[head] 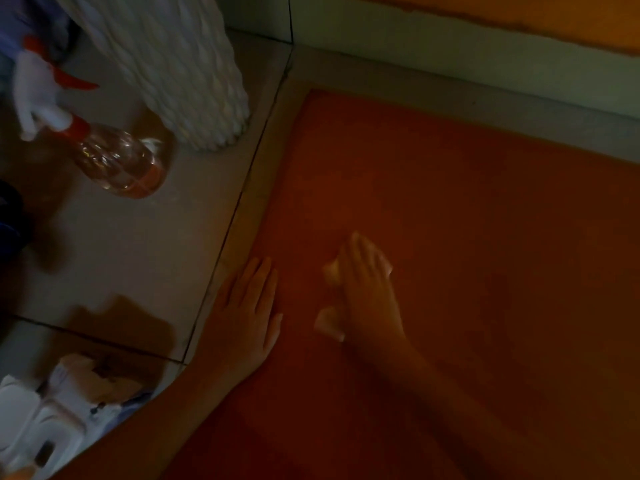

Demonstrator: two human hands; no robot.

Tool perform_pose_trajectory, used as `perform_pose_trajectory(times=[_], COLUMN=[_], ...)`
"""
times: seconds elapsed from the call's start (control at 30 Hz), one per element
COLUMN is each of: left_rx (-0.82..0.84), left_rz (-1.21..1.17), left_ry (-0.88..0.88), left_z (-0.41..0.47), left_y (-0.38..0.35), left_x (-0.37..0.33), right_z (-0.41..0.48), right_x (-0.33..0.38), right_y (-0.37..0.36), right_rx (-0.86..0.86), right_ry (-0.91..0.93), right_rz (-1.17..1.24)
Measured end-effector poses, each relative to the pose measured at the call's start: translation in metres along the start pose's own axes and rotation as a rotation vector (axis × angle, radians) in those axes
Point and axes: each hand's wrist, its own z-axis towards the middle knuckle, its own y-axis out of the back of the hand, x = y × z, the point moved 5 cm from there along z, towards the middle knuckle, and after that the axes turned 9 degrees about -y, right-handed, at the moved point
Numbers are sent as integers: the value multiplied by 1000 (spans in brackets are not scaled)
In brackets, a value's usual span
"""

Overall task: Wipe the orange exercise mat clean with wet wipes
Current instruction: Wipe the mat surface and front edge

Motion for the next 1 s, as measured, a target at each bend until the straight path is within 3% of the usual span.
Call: perform_pose_trajectory(times=[0.07, 0.2, 0.23, 0.33, 0.4, 0.47, 0.57, 0.63, 0.7, 0.77, 0.87, 0.9, 1.0], left_rx=[-10, -10, -7, 7, 18, 25, 29, 25, 27, 38, 56, 62, 96], left_rz=[-6, -12, -9, -13, -11, -3, 9, 9, 15, 22, 12, -3, -40], left_ry=[1, 4, 7, 17, 17, 23, 29, 32, 36, 46, 83, 96, 104], left_z=[0, 0, 0, 0, 1, 1, 1, 1, 0, 0, -6, -9, -22], left_y=[-1, -1, -1, -1, 0, 0, -1, 0, 1, 3, 3, 3, 1], left_x=[0, 0, 0, 0, -1, -1, -2, -2, -4, -5, -9, -12, -21], right_z=[-33, -19, -4, 37, 39, 19, -33, -40, -32, -11, 6, 4, -33], right_x=[2, -38, -48, -65, -55, -29, -9, -34, -58, -84, -91, -79, -40], right_y=[-24, -10, 0, 23, 26, 8, -19, -13, 3, 19, 31, 27, -6], right_rx=[107, -85, -121, -26, 5, 40, -35, -31, -69, -26, 35, 50, 84], right_ry=[201, 306, 257, -94, -212, -52, 271, 289, 231, 49, -281, -262, 83], right_rz=[-113, -230, -241, -234, -173, -63, -142, -188, -298, -354, -198, -138, -156])
